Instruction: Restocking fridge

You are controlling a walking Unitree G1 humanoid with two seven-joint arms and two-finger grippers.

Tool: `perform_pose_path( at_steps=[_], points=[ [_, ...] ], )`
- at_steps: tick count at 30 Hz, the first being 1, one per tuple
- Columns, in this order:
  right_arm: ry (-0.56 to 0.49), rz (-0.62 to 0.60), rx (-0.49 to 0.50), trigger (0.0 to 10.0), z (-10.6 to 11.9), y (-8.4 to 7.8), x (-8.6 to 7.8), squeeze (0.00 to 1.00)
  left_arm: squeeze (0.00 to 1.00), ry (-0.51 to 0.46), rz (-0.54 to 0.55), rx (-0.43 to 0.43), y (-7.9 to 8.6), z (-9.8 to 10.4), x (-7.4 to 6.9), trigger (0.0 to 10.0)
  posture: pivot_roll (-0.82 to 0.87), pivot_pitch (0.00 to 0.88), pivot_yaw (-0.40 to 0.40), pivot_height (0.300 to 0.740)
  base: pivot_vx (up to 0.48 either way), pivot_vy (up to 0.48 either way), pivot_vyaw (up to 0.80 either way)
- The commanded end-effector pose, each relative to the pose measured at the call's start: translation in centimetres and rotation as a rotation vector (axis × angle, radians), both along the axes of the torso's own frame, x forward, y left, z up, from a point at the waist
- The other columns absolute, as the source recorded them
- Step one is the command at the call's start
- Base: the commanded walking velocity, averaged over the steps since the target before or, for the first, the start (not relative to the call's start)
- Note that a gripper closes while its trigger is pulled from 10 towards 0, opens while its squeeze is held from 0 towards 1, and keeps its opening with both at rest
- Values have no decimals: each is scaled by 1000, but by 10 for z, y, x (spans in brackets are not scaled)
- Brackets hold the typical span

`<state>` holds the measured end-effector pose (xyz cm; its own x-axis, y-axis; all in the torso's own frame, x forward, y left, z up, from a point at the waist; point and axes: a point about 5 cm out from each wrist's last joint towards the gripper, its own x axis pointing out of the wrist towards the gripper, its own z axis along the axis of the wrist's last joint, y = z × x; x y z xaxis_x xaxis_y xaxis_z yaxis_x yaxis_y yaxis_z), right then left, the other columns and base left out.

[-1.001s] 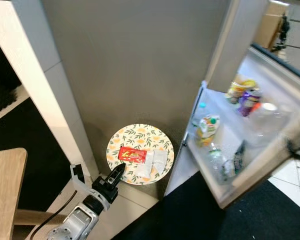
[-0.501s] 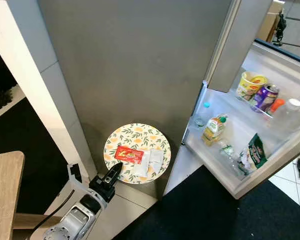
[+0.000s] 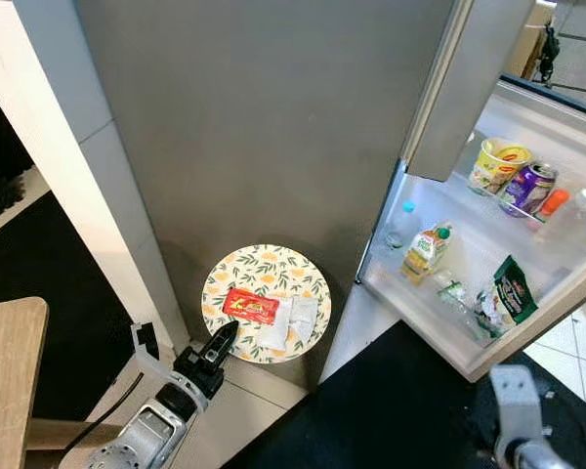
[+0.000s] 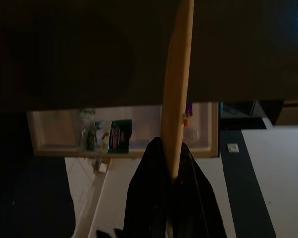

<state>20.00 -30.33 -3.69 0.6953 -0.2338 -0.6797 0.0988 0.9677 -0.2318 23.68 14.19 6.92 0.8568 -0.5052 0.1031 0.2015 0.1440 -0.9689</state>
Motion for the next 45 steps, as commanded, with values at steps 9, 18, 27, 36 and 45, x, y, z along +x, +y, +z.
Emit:
perform_pose_path(
  at_steps=[9,18,27,36,45],
  points=[
    [82,43,10,10000,-15,10,-17,0,0,10,-18,7,0,-7,-7,10000,-28,114,5,740,0,-441,0],
    [-19,82,-17,10000,5,7,11,0,0,-1,-27,-2,-3,-6,-5,10000,-32,101,6,740,0,-445,0],
    [-110,188,-13,10000,23,12,38,0,0,-2,-29,-6,-5,-6,-5,10000,-35,103,7,740,0,-445,391],
    [-137,248,-3,10000,28,20,47,0,0,-6,-30,-15,-7,-5,-4,10000,-35,109,6,740,0,-440,775],
    [-203,270,47,10000,37,25,57,0,0,-1,-28,-22,-6,-5,-3,10000,-37,108,10,740,0,-145,471]
  ],
)
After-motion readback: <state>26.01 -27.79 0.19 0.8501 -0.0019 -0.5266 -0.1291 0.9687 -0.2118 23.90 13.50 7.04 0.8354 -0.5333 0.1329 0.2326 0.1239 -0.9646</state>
